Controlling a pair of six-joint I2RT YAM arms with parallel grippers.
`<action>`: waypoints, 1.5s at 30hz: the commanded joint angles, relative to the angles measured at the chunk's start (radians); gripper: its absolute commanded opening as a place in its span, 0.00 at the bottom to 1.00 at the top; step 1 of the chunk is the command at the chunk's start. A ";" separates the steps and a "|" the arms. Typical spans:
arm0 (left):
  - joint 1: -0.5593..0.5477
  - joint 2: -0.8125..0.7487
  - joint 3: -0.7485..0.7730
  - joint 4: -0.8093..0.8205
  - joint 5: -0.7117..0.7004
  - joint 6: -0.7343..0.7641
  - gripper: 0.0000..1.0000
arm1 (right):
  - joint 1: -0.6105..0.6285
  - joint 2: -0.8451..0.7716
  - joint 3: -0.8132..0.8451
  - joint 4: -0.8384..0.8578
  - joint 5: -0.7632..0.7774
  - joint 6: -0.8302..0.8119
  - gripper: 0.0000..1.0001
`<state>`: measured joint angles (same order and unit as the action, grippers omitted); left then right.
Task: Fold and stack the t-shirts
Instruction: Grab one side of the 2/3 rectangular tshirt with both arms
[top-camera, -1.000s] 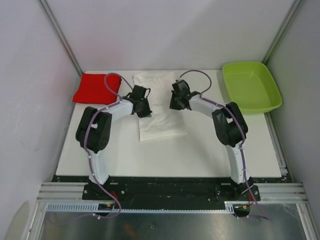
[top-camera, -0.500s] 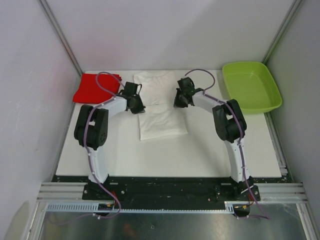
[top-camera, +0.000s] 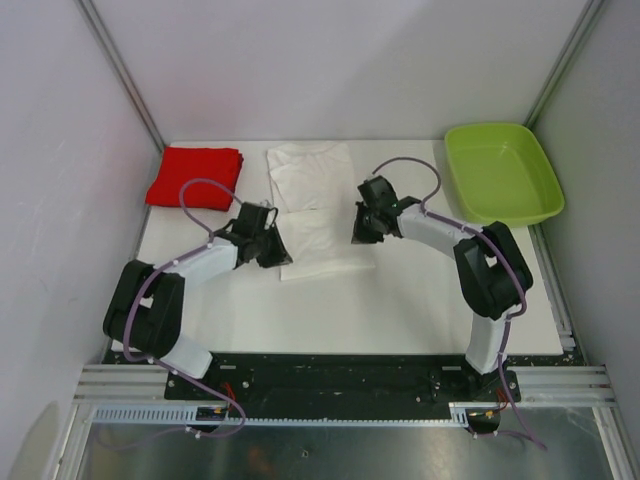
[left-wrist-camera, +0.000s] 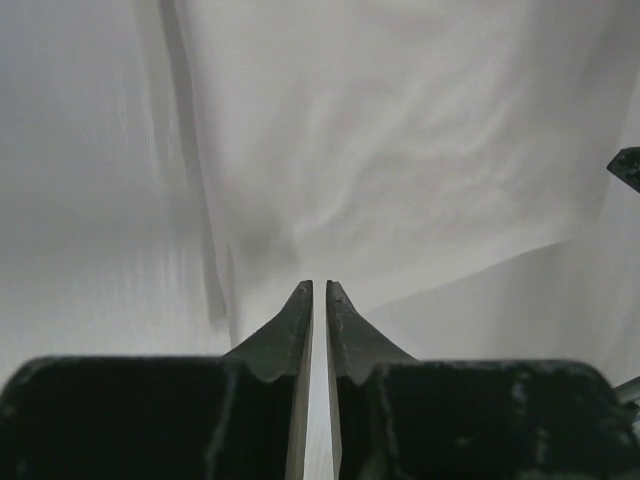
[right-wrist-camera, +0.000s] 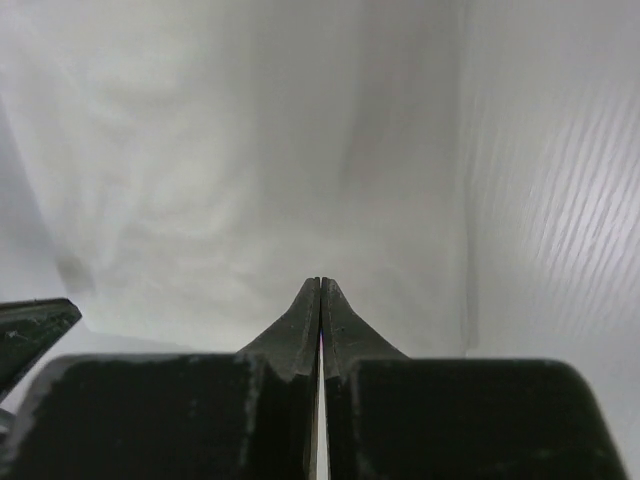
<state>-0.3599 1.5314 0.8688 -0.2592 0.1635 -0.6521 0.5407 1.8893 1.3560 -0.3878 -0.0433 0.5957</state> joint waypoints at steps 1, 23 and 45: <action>-0.019 -0.035 -0.071 0.049 0.011 -0.039 0.12 | 0.025 -0.044 -0.094 0.010 -0.017 0.028 0.00; -0.012 -0.069 -0.166 0.046 -0.047 -0.030 0.08 | -0.087 -0.201 -0.401 0.060 -0.027 0.016 0.00; -0.001 -0.156 -0.225 -0.003 -0.013 -0.041 0.33 | -0.071 -0.195 -0.419 0.127 -0.056 0.026 0.28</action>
<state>-0.3634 1.3636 0.6491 -0.2691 0.1459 -0.6907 0.4553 1.6840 0.9424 -0.3038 -0.0910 0.6106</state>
